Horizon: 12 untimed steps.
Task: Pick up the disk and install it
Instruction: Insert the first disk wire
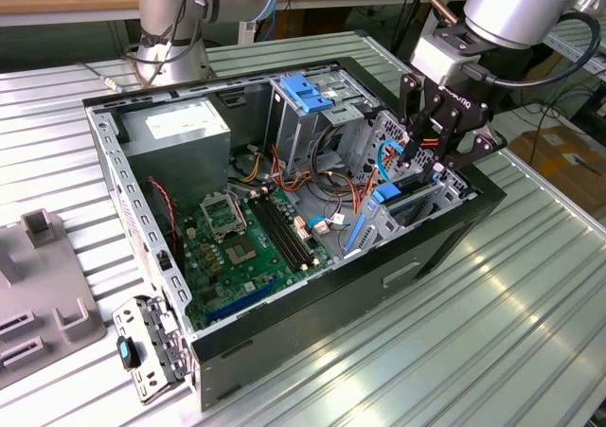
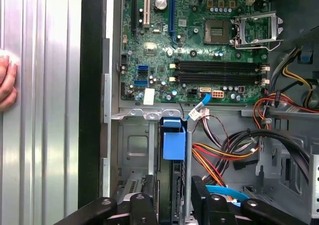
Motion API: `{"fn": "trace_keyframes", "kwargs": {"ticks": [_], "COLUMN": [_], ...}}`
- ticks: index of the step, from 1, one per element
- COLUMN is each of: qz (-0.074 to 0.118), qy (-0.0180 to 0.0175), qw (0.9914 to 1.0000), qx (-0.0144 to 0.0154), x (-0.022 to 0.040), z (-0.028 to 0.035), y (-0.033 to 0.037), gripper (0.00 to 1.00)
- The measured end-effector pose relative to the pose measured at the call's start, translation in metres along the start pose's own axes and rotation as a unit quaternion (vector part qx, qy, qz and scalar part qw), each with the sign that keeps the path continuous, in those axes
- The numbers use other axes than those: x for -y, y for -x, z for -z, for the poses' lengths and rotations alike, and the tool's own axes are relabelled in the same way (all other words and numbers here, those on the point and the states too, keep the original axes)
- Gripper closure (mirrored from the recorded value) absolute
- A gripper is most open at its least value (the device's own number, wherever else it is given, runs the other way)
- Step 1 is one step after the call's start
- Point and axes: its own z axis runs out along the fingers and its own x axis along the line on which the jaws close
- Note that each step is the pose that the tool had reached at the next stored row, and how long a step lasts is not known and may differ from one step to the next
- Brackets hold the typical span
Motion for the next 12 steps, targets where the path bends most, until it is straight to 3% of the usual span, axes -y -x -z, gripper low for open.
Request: {"fn": "trace_keyframes", "kwargs": {"ticks": [12], "qz": [0.0], "qy": [0.0], "qw": [1.0], "qx": [-0.0001], "x": [0.0], "z": [0.0016], "y": [0.0], "gripper": [0.58]}}
